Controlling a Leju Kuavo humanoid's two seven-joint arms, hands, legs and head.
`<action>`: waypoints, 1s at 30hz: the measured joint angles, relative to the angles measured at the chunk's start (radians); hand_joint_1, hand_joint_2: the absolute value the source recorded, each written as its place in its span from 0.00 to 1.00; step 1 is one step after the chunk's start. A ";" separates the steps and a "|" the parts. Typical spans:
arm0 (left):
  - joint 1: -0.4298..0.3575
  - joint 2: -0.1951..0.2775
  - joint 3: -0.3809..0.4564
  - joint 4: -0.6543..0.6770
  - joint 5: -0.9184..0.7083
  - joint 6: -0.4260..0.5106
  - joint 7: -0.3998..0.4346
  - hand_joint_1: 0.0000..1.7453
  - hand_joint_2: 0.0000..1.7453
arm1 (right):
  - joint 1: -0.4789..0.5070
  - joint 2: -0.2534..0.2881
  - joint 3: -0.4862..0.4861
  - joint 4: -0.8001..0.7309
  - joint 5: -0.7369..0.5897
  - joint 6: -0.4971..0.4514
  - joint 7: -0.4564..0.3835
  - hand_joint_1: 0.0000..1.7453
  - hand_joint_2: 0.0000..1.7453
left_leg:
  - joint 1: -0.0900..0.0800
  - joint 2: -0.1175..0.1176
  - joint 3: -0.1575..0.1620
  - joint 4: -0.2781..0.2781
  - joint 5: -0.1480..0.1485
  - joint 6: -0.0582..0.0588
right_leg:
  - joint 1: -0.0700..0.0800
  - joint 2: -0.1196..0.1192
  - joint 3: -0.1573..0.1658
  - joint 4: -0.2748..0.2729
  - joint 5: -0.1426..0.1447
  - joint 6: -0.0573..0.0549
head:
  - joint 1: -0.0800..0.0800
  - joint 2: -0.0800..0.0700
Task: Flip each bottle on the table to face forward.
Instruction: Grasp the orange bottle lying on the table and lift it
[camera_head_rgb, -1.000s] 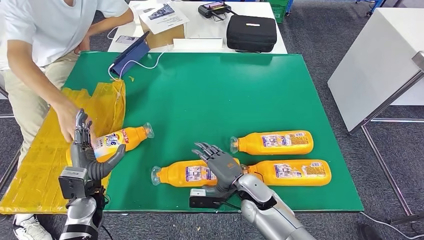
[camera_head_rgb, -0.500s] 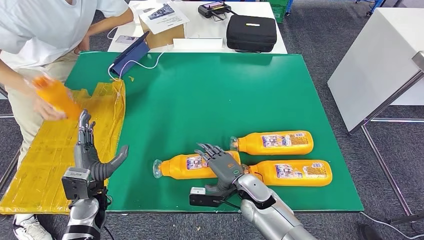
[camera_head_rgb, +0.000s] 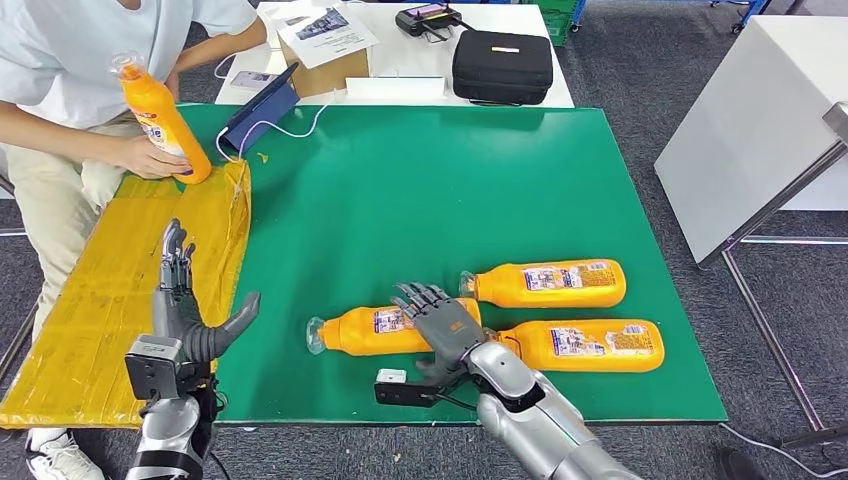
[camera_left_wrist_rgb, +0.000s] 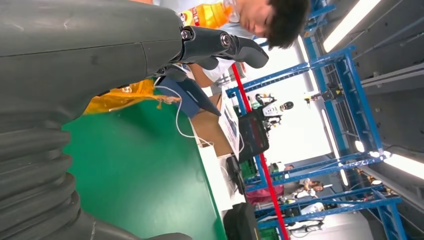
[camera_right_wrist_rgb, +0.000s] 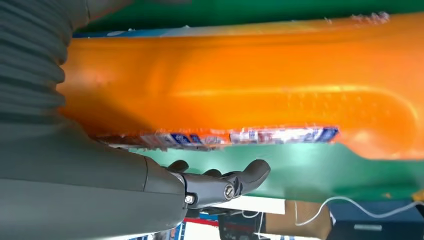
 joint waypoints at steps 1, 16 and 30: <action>0.000 -0.001 0.000 0.001 0.000 -0.001 0.000 0.00 1.00 | -0.005 0.001 0.000 0.009 0.001 0.005 0.001 0.94 1.00 | 0.000 0.000 0.000 0.000 0.000 0.000 | 0.000 0.000 0.000 0.000 0.000 0.000 | 0.000 0.000; -0.012 -0.010 -0.004 0.039 0.024 -0.024 0.001 0.00 1.00 | -0.113 0.031 0.017 0.195 0.022 0.031 0.000 1.00 1.00 | 0.000 0.000 0.012 0.000 -0.002 -0.001 | 0.000 0.000 0.000 -0.001 -0.003 -0.003 | 0.000 0.000; -0.015 -0.013 -0.005 0.051 0.076 -0.092 0.044 0.00 1.00 | 0.077 0.050 -0.119 -0.122 -0.354 -0.160 -0.232 0.99 1.00 | 0.000 -0.001 0.007 0.000 -0.001 -0.001 | 0.000 0.000 0.007 0.000 -0.001 -0.001 | 0.000 0.000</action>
